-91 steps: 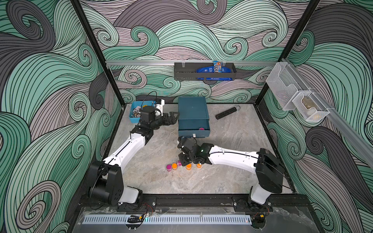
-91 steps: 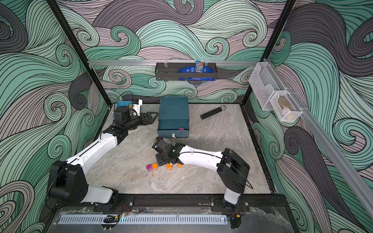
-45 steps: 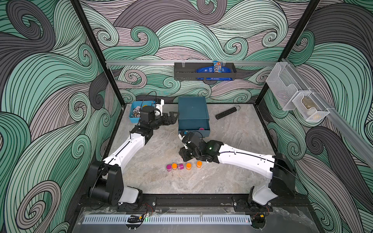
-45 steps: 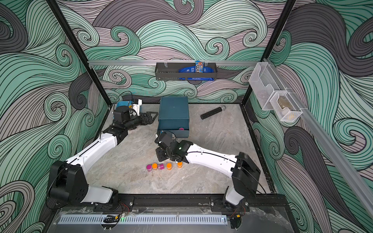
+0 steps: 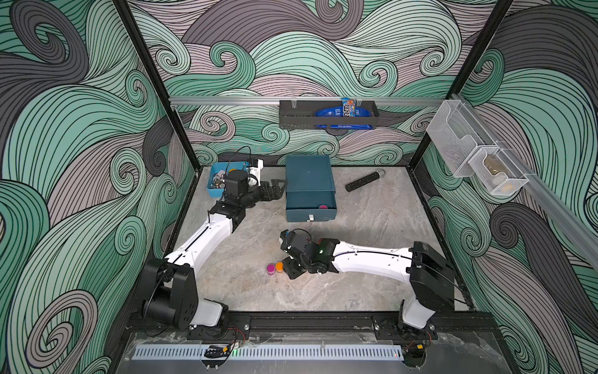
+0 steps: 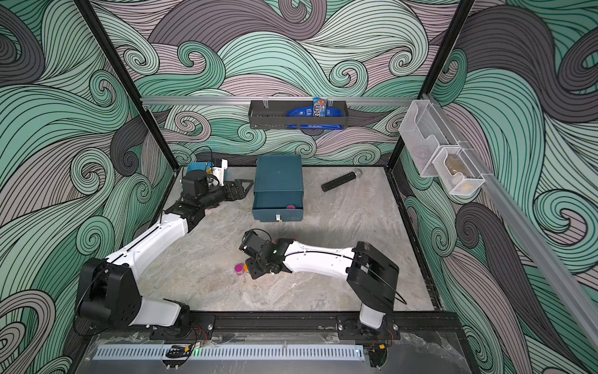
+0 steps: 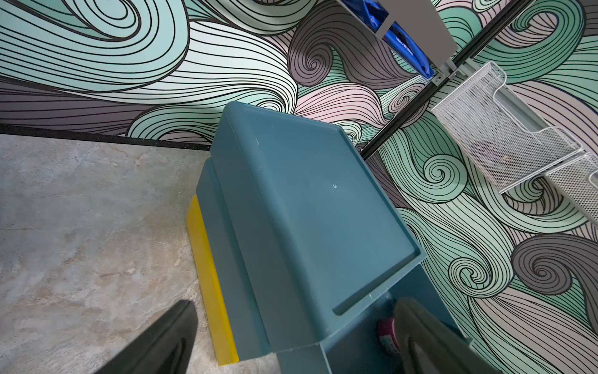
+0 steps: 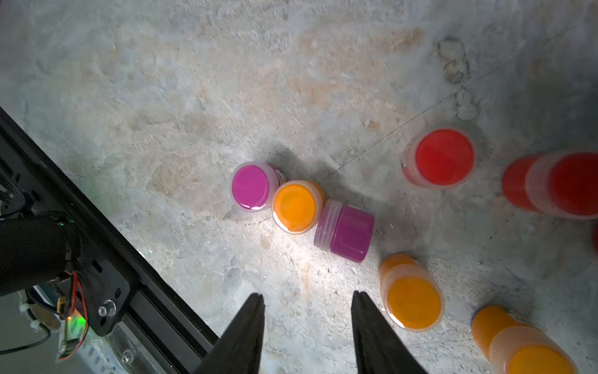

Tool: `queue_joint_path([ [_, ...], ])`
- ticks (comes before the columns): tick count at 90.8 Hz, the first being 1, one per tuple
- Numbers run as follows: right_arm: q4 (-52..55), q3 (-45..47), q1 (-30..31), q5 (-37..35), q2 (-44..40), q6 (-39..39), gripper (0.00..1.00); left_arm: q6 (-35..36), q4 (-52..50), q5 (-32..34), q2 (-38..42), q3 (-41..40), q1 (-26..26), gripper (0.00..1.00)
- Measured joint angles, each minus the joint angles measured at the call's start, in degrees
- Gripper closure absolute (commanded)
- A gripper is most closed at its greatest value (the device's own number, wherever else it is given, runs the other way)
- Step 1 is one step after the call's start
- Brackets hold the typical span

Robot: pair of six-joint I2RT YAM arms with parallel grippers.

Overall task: Put the paint cans in the drawer according to color
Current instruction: Pick up the paint can at the center of the board.

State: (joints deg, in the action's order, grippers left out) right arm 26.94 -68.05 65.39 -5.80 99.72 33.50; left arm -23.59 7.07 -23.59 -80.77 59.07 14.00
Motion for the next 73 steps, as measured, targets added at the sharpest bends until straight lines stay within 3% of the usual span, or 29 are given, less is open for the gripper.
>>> queue_joint_path([
  [73, 0.3, -3.5, -1.1, -1.7, 7.4, 0.1, 0.51, 0.0, 0.0, 0.0, 0.0, 0.0, 0.0, 0.02],
])
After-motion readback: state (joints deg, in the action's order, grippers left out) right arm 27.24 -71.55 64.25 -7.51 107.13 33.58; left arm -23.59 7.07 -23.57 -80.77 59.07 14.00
